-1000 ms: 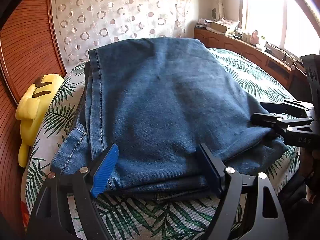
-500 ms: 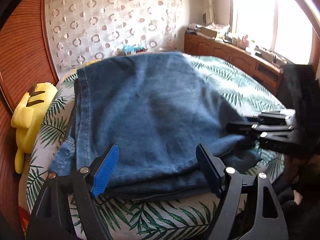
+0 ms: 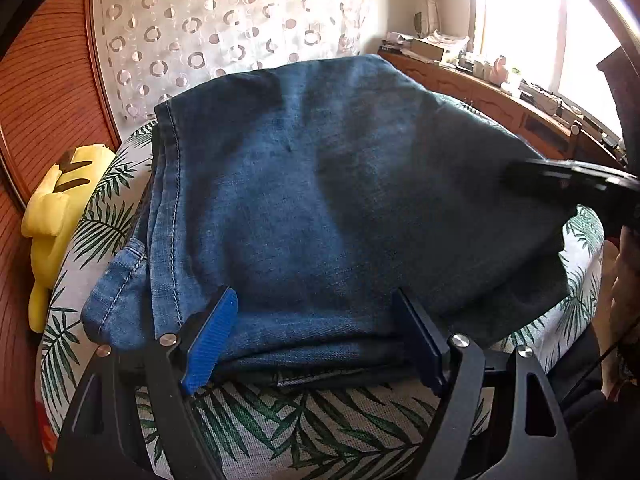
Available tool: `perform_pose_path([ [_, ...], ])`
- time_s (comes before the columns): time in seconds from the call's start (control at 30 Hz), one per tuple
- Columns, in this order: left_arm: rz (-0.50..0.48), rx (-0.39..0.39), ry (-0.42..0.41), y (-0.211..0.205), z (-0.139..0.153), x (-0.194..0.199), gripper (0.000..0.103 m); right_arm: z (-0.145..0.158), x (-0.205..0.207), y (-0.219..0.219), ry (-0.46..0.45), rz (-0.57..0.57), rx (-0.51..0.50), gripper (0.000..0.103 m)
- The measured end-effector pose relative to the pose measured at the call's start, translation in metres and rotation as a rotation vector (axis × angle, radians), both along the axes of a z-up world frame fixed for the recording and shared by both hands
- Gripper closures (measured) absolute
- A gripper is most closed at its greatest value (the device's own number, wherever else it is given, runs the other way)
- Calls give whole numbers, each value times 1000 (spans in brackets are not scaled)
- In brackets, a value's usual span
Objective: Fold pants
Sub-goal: 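Grasp the folded jeans edge with the right gripper and lift it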
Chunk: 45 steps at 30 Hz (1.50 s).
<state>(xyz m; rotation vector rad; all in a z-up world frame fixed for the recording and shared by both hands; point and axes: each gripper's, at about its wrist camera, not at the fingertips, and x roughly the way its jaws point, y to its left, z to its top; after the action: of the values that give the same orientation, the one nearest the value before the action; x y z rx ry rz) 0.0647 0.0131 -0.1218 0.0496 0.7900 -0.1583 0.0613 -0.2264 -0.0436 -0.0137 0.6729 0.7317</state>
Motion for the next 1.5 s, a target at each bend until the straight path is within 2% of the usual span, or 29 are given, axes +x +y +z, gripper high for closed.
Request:
perform_pose_path([
  [0.2,36,-26,4,17,10,2,23,12,-4,5,-33,20,33,94],
  [0.4,116,-35,-43,44,31,-9,23,23,-3,21,-65,64,30,94],
  [0.7,206,-15,-129,88,61,-22,23,38,13,88,-92,210,41,95],
  [0.93,290,-7,-182,128,74,-36,23,27,28,163,-68,320,-11,95],
  [1.13,340,-31,-204,153,78,-48,23,-4,46,216,4,383,-94,95],
  [1.3,349,-31,-213,157,80,-50,23,-30,63,228,83,396,-98,96],
  [1.5,333,-27,-222,147,84,-45,23,-13,64,224,51,367,-116,93],
])
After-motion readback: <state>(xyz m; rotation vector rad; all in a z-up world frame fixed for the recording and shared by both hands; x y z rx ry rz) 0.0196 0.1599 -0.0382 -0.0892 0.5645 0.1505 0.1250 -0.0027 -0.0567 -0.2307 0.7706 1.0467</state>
